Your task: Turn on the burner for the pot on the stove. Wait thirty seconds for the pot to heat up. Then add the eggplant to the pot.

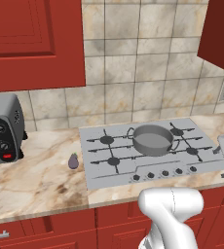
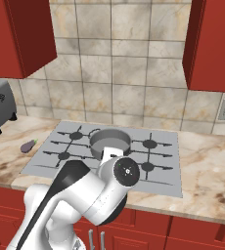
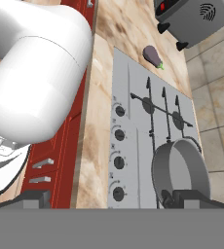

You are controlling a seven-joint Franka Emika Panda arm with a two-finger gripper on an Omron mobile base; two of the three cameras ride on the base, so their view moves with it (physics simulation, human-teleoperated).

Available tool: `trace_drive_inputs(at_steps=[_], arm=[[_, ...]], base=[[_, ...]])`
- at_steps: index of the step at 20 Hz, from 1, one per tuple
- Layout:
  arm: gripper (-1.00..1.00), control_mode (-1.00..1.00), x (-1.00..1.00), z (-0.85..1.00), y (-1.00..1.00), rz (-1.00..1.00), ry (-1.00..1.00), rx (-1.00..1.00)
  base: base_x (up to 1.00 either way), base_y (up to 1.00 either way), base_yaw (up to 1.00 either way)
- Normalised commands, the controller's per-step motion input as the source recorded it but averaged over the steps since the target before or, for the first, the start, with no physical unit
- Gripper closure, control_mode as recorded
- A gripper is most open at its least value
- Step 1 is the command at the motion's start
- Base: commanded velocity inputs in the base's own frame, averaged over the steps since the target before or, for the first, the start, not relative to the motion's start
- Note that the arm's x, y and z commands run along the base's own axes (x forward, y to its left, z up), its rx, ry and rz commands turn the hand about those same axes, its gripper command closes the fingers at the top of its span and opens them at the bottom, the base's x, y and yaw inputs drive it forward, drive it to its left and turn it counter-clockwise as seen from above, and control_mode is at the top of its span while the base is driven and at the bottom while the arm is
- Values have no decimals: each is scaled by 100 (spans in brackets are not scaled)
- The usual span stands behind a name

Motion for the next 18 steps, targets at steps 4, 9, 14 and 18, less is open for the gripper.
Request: trace_drive_inputs(at_steps=[4, 9, 14, 18], arm=[[-100, -100, 0, 0, 0, 0, 0, 0], [-100, -100, 0, 0, 0, 0, 0, 0], [-100, -100, 0, 0, 0, 0, 0, 0], [-100, -100, 0, 0, 0, 0, 0, 0]], base=[[0, 0, 0], [0, 0, 0], [0, 0, 0], [0, 0, 0]])
